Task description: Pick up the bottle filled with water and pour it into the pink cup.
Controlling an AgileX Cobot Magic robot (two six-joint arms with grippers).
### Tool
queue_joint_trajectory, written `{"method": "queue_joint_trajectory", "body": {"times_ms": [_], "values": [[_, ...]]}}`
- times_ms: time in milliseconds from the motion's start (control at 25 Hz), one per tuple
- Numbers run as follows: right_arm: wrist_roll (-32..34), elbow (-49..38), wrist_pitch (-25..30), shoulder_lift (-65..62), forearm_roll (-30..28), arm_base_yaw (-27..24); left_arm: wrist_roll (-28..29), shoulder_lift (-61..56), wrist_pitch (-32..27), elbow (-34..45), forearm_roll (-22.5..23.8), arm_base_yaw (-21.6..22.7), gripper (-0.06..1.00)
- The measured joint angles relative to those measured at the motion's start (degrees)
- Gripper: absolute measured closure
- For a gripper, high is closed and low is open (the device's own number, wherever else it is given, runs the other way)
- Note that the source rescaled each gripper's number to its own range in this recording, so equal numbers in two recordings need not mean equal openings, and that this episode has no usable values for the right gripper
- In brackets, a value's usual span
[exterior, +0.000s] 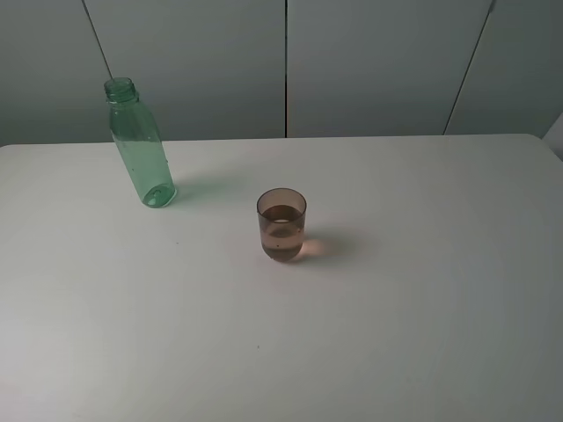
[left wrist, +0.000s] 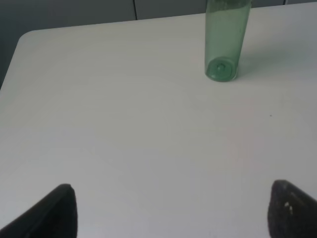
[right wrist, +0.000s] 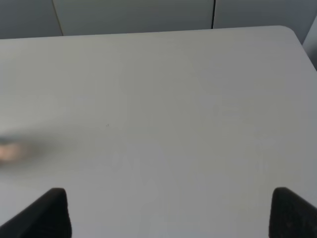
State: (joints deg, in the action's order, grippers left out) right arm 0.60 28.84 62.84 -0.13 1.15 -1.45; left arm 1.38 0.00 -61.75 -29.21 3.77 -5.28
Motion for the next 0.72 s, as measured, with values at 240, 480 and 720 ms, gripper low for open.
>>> {"method": "queue_joint_trajectory", "body": {"times_ms": [240, 480, 720], "values": [[0.00, 0.00, 0.00, 0.00, 0.00, 0.00, 0.00, 0.00, -0.06, 0.00, 0.00, 0.00, -0.02], [0.00, 0.00, 0.00, 0.00, 0.00, 0.00, 0.00, 0.00, -0.14, 0.00, 0.13, 0.00, -0.02], [0.00, 0.00, 0.00, 0.00, 0.00, 0.00, 0.00, 0.00, -0.14, 0.00, 0.13, 0.00, -0.01]]}}
